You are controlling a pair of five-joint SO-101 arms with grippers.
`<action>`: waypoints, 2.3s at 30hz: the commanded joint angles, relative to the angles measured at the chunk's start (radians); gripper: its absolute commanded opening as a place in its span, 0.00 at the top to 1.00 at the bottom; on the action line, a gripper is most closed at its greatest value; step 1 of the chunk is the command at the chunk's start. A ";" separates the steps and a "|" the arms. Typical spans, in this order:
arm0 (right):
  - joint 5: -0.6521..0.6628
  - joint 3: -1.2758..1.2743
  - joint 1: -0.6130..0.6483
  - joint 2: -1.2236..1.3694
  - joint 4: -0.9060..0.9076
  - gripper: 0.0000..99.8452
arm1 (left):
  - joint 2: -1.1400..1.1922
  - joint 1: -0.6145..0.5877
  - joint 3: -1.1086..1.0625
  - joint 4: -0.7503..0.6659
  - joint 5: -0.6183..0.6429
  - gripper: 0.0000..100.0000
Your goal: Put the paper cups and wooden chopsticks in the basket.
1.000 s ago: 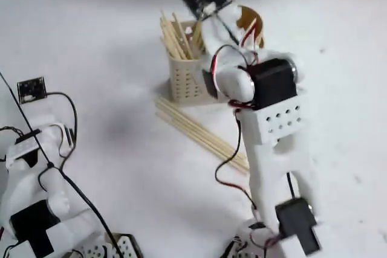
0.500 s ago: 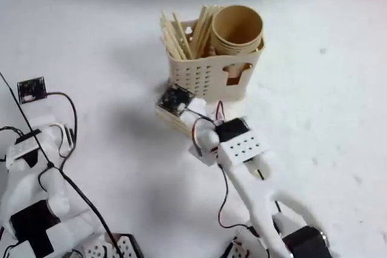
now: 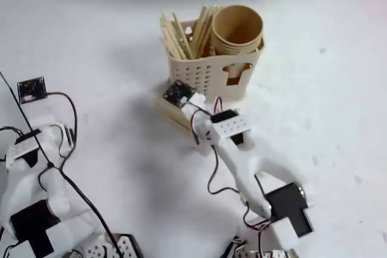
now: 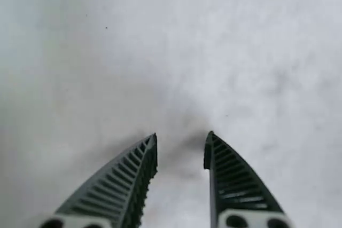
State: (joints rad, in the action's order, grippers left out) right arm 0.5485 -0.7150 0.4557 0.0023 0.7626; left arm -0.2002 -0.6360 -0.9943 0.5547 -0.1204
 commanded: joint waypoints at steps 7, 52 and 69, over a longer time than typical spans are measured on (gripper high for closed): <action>0.012 0.037 0.076 0.031 0.094 0.98 | -0.007 -0.012 0.002 -0.011 0.011 0.84; -0.112 0.235 0.292 0.156 0.147 0.98 | -0.007 -0.012 0.002 -0.011 0.011 0.84; -0.183 0.342 0.277 -0.668 0.331 0.98 | -0.007 -0.012 0.002 -0.011 0.011 0.84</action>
State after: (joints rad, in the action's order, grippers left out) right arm 0.3675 -0.4757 0.7442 -0.4948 1.0925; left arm -0.2002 -0.6360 -0.9943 0.5547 -0.1204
